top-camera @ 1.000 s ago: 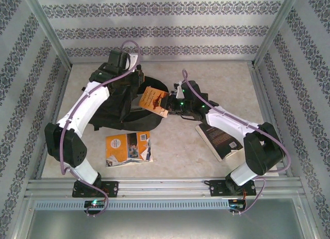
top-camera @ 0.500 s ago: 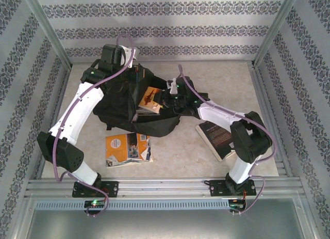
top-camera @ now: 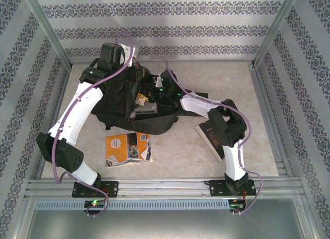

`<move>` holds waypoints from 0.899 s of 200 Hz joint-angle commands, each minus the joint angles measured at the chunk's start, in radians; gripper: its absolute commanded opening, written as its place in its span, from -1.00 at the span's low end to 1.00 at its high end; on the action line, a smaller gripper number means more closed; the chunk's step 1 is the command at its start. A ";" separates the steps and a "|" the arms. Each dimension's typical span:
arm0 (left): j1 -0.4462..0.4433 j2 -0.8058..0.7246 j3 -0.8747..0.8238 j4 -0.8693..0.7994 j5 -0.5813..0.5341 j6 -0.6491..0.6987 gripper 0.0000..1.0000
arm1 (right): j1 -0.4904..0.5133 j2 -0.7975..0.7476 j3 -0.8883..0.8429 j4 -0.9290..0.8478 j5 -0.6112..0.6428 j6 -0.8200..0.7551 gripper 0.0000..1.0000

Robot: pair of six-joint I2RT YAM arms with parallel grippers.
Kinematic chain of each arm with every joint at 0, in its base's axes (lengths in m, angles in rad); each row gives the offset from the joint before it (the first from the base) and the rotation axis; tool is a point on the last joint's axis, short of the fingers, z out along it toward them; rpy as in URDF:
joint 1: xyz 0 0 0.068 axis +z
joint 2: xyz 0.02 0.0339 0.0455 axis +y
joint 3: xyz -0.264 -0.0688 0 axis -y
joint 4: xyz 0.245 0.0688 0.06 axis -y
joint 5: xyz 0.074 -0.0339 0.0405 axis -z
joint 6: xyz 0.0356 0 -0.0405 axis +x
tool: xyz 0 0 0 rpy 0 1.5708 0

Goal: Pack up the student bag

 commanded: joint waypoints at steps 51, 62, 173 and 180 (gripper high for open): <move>0.038 0.026 0.071 0.079 -0.006 0.031 -1.00 | 0.045 0.102 0.178 -0.036 0.055 -0.139 0.41; 0.047 0.032 0.068 0.081 -0.011 0.028 -1.00 | 0.032 0.056 0.135 -0.067 0.080 -0.200 0.50; 0.072 0.151 -0.008 0.165 0.000 -0.055 -1.00 | -0.021 -0.370 -0.086 -0.483 0.305 -0.700 0.46; 0.073 0.162 -0.002 0.168 0.002 -0.062 -1.00 | -0.019 -0.403 -0.107 -0.485 0.324 -0.713 0.43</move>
